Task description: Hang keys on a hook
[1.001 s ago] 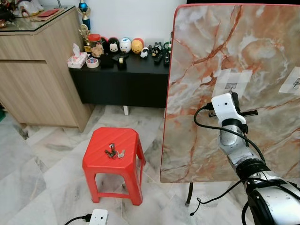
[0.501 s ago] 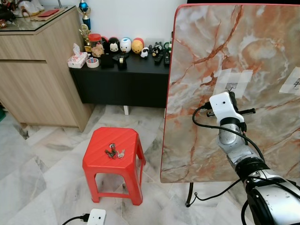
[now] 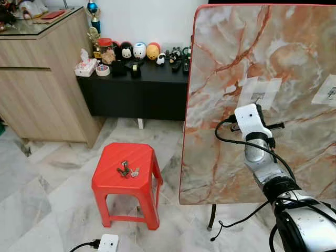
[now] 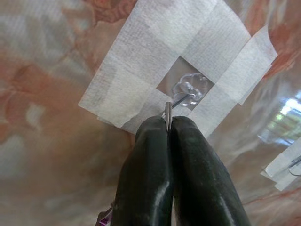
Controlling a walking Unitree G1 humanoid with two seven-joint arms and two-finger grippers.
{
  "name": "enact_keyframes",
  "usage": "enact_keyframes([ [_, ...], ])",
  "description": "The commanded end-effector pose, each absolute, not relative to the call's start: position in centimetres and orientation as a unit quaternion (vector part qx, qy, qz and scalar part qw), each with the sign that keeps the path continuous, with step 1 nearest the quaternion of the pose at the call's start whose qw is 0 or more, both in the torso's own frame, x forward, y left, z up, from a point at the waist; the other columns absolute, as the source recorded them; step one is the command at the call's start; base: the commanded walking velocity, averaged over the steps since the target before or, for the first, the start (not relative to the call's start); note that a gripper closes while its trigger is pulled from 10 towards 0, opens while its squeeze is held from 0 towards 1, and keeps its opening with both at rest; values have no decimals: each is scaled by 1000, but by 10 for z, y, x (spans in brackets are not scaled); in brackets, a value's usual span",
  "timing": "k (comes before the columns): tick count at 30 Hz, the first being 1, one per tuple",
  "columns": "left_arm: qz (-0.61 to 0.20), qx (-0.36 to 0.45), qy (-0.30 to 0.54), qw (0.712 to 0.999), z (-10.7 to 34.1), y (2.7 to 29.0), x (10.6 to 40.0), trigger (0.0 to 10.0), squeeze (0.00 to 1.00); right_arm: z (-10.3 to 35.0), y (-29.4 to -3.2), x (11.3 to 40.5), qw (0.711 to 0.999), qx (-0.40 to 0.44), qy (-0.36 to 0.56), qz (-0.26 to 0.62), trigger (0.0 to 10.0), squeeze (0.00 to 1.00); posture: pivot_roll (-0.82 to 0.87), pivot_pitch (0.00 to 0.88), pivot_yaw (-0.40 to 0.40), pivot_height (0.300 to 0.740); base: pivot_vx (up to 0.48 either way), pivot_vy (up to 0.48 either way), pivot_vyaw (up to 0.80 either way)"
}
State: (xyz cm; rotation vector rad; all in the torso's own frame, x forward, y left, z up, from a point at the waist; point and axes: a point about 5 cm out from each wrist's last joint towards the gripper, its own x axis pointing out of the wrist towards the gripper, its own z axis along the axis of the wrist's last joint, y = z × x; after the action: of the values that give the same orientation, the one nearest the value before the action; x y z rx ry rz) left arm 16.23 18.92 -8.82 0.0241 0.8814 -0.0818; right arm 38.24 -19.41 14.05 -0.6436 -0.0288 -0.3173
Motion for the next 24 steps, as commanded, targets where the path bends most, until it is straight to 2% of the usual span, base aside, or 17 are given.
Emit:
enact_keyframes([
  [1, -43, 12, 442, 896, -91, 190, 156, 10000, 0, 144, -191, 385, 940, -303, -16, -153, 10000, 1000, 18, 7, -14, 740, 0, 0, 0],
  [12, -45, 13, 444, 895, -92, 188, 155, 10000, 0, 144, -185, 385, 947, -288, -26, -137, 10000, 1000, 20, 7, -14, 740, 0, 0, 0],
  [13, -45, 13, 444, 895, -92, 188, 155, 10000, 0, 144, -184, 384, 949, -283, -28, -136, 10000, 925, 21, 7, -14, 740, 0, 0, 0],
  [14, -45, 13, 444, 895, -92, 189, 155, 10000, 0, 144, -183, 384, 951, -276, -31, -133, 10000, 714, 21, 7, -14, 740, 0, 0, 0],
  [15, -45, 13, 444, 895, -92, 189, 156, 10000, 0, 144, -182, 384, 952, -274, -32, -132, 10000, 439, 21, 7, -14, 740, 0, 0, 0],
  [16, -45, 14, 444, 895, -92, 189, 156, 10000, 0, 143, -181, 384, 952, -273, -33, -132, 10000, 0, 18, 9, -14, 740, 0, 0, 0],
  [20, -47, 14, 444, 894, -92, 188, 156, 10000, 0, 135, -183, 378, 962, -233, -29, -141, 10000, 0, 19, 8, -16, 740, 0, 0, 0],
  [24, -50, 13, 446, 894, -92, 186, 156, 10000, 0, 126, -185, 373, 958, -248, -24, -142, 10000, 0, 16, 8, -13, 740, 0, 0, 0],
])
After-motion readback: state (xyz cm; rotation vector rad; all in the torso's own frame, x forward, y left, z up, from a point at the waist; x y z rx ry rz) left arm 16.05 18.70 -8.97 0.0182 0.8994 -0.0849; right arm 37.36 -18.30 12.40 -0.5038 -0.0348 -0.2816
